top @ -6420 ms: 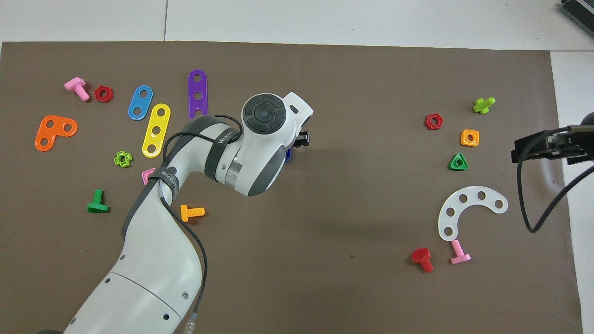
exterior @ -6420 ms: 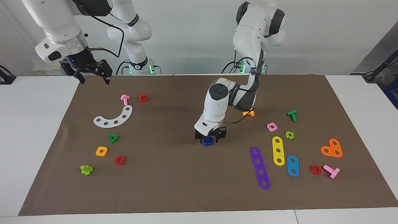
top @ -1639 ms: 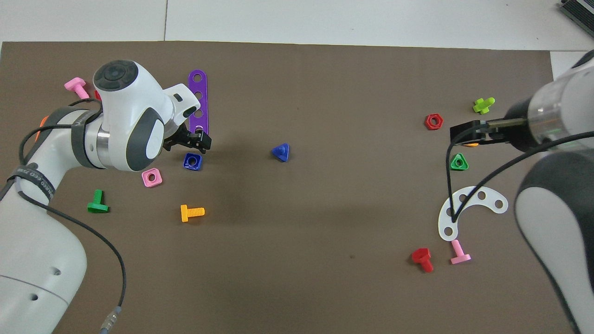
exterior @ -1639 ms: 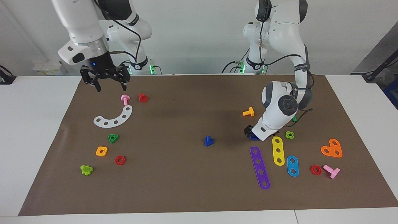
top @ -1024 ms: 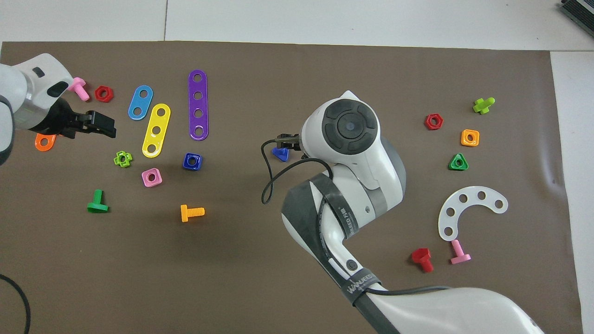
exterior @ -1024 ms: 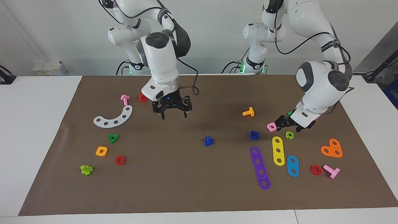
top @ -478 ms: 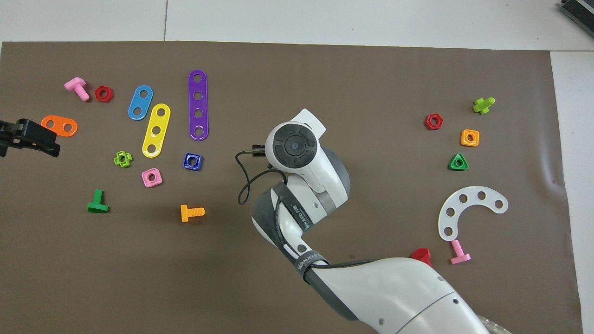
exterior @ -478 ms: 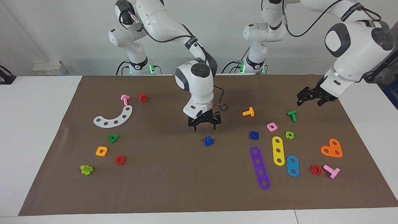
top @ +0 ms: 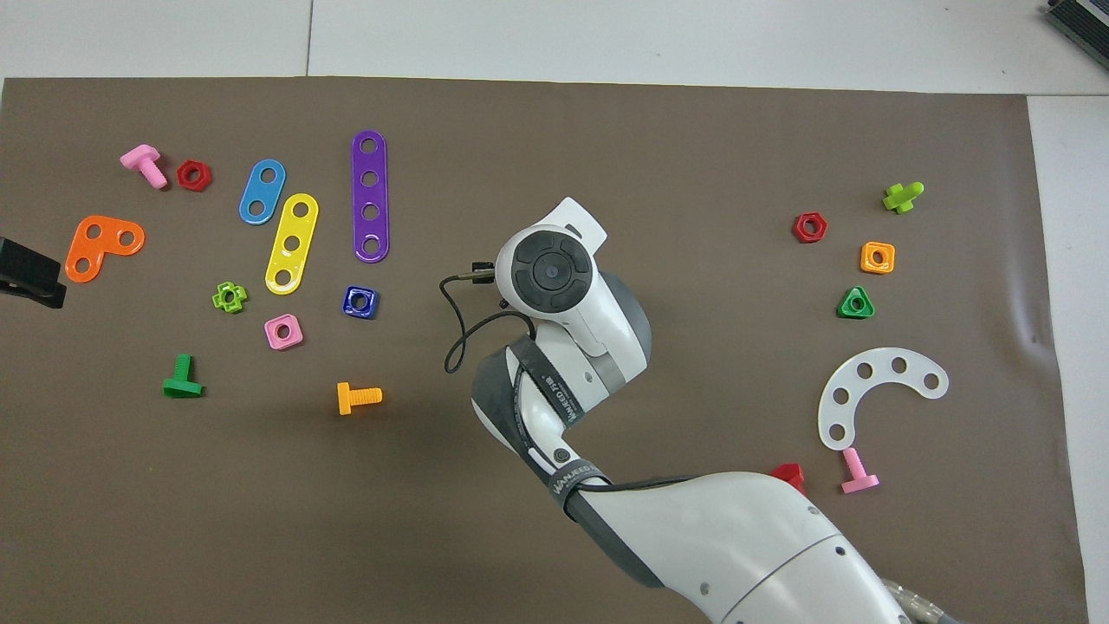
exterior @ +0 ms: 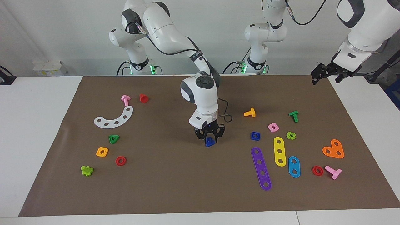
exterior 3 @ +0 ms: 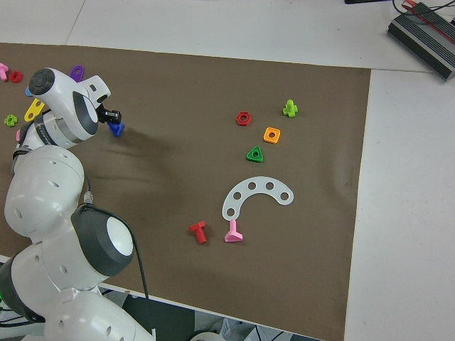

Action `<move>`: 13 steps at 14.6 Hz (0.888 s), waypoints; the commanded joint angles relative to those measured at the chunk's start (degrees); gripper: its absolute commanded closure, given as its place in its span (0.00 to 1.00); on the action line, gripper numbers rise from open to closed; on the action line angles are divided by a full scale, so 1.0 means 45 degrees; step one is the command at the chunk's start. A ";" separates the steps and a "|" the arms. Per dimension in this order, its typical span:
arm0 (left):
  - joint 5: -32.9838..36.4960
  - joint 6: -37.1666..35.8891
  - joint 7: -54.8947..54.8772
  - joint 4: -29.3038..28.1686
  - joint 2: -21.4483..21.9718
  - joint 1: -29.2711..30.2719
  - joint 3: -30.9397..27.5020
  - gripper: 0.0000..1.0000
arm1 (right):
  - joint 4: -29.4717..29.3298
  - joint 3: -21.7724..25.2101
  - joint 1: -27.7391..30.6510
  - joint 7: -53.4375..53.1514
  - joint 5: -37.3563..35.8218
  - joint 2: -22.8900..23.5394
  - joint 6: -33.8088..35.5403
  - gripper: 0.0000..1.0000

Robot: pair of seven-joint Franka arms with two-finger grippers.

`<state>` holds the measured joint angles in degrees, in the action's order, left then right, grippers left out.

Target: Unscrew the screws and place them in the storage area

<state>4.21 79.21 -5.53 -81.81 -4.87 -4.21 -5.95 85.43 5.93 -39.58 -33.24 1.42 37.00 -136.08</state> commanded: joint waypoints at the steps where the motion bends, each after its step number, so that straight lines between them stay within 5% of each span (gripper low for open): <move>1: 0.0235 0.0460 0.0058 -0.0336 0.0281 -0.0080 -0.0024 0.00 | 0.0000 -0.0029 -0.0014 0.0022 -0.0061 -0.0018 0.0201 0.48; 3: -0.0172 0.1028 0.0116 -0.0550 0.0301 -0.0119 -0.0024 0.00 | 0.0175 -0.0029 -0.0014 0.0042 -0.0100 -0.0018 0.0260 0.48; 6: -0.0624 0.1518 0.0175 -0.0551 0.0281 -0.0061 -0.0044 0.00 | 0.0215 -0.0029 -0.0014 0.0101 -0.0120 -0.0018 0.0260 0.62; 10: -0.0682 0.1733 0.0058 -0.0609 0.0281 -0.0061 -0.0024 0.00 | 0.0215 -0.0029 -0.0014 0.0120 -0.0120 -0.0057 0.0553 0.63; 11: -0.0992 0.1753 0.0058 -0.0726 0.0320 -0.0060 -0.0024 0.00 | 0.0235 -0.0029 0.0006 0.0139 -0.0139 -0.0057 0.0534 0.72; 12: -0.1363 0.1985 0.0058 -0.0901 0.0378 -0.0041 -0.0082 0.00 | 0.0215 -0.0029 0.0006 0.0333 -0.0139 -0.0057 0.0514 0.99; 13: -0.1482 0.2258 0.0058 -0.1309 0.0572 -0.0041 -0.0083 0.00 | 0.0215 -0.0029 0.0006 0.0393 -0.0120 -0.0057 0.0514 1.00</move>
<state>-0.36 86.27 -5.49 -83.27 -4.79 -4.23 -5.87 86.04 5.88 -39.67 -32.89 1.24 37.12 -134.39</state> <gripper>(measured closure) 0.000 0.762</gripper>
